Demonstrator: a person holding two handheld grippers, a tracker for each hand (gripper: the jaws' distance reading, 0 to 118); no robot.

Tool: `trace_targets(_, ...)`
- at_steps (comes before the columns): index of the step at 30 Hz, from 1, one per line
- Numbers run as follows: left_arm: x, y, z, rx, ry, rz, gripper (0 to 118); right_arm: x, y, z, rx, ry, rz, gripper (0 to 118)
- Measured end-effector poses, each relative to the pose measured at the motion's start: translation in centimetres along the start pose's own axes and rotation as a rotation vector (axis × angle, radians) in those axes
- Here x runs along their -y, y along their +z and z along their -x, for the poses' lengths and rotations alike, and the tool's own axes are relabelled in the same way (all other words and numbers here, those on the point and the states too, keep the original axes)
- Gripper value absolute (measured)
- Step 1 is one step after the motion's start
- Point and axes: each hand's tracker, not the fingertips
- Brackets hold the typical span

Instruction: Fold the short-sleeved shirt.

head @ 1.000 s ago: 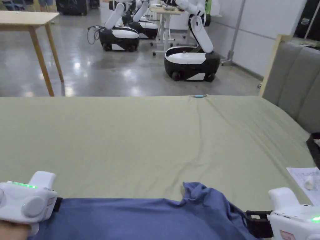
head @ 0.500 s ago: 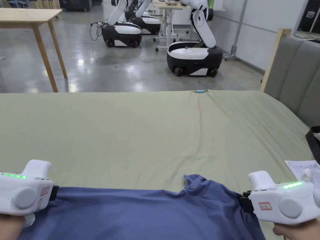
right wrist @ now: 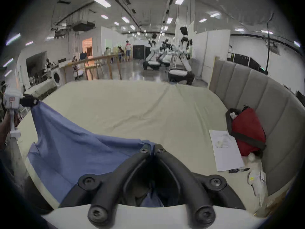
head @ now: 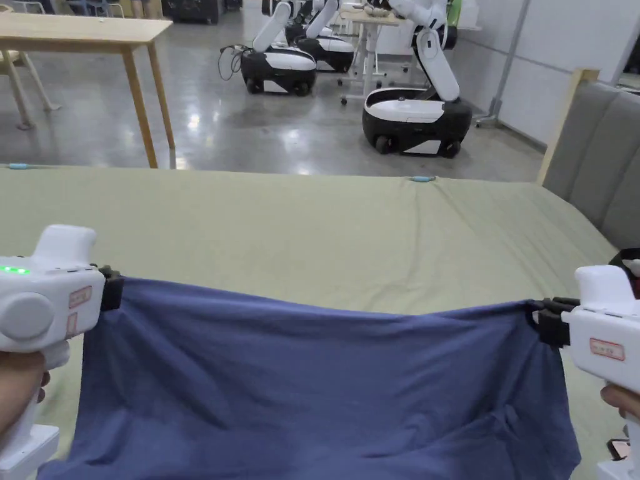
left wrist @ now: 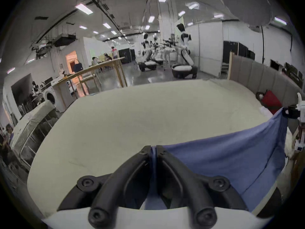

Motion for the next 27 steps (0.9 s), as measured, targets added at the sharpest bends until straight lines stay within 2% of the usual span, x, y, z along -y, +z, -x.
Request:
trace_targets(5, 5.2, 6.5, 2.6, 0.031, 0.033, -0.032, 4, 3.4, 6.2, 1.2, -0.025, 0.017, -0.031, 3)
trace_targets(8, 10.7, 9.3, 2.1, 0.037, 0.065, 0.041, 4, 8.0, 8.0, 2.5, -0.043, 0.012, 0.015, 3)
trace_targets(11, 16.9, 9.2, 1.5, -0.005, 0.081, 0.157, 4, 13.3, 7.2, 4.2, -0.039, 0.031, 0.111, 3)
trace_targets(14, 21.1, 7.4, 1.2, 0.004, 0.159, 0.240, 4, 16.9, 5.5, 5.1, -0.019, -0.026, 0.169, 3)
trace_targets(17, 21.9, 6.8, 0.1, -0.029, 0.131, 0.217, 5, 18.0, 5.0, 5.5, 0.005, -0.055, 0.157, 3)
trace_targets(18, 21.7, 6.9, -0.2, -0.036, 0.131, 0.214, 15, 17.9, 5.2, 5.4, 0.001, -0.075, 0.159, 5)
trace_targets(19, 21.1, 7.7, -0.6, -0.045, 0.133, 0.201, 36, 17.8, 5.6, 5.4, -0.001, -0.081, 0.156, 11)
trace_targets(20, 20.5, 8.6, -0.9, -0.072, 0.136, 0.160, 72, 17.6, 6.1, 5.7, 0.004, -0.084, 0.151, 28)
trace_targets(21, 19.8, 9.6, -1.4, -0.067, 0.135, 0.114, 107, 17.2, 6.8, 5.9, 0.017, -0.083, 0.137, 64)
trace_targets(22, 19.3, 10.4, -1.9, -0.063, 0.128, 0.084, 113, 16.8, 7.6, 6.5, 0.039, -0.070, 0.108, 85)
trace_targets(23, 18.5, 11.6, -2.4, -0.056, 0.106, 0.033, 113, 16.3, 8.6, 7.4, 0.045, -0.058, 0.061, 92)
trace_targets(27, 16.6, 13.3, -5.3, -0.070, 0.036, -0.083, 113, 13.8, 11.7, 11.4, 0.003, -0.075, -0.130, 92)
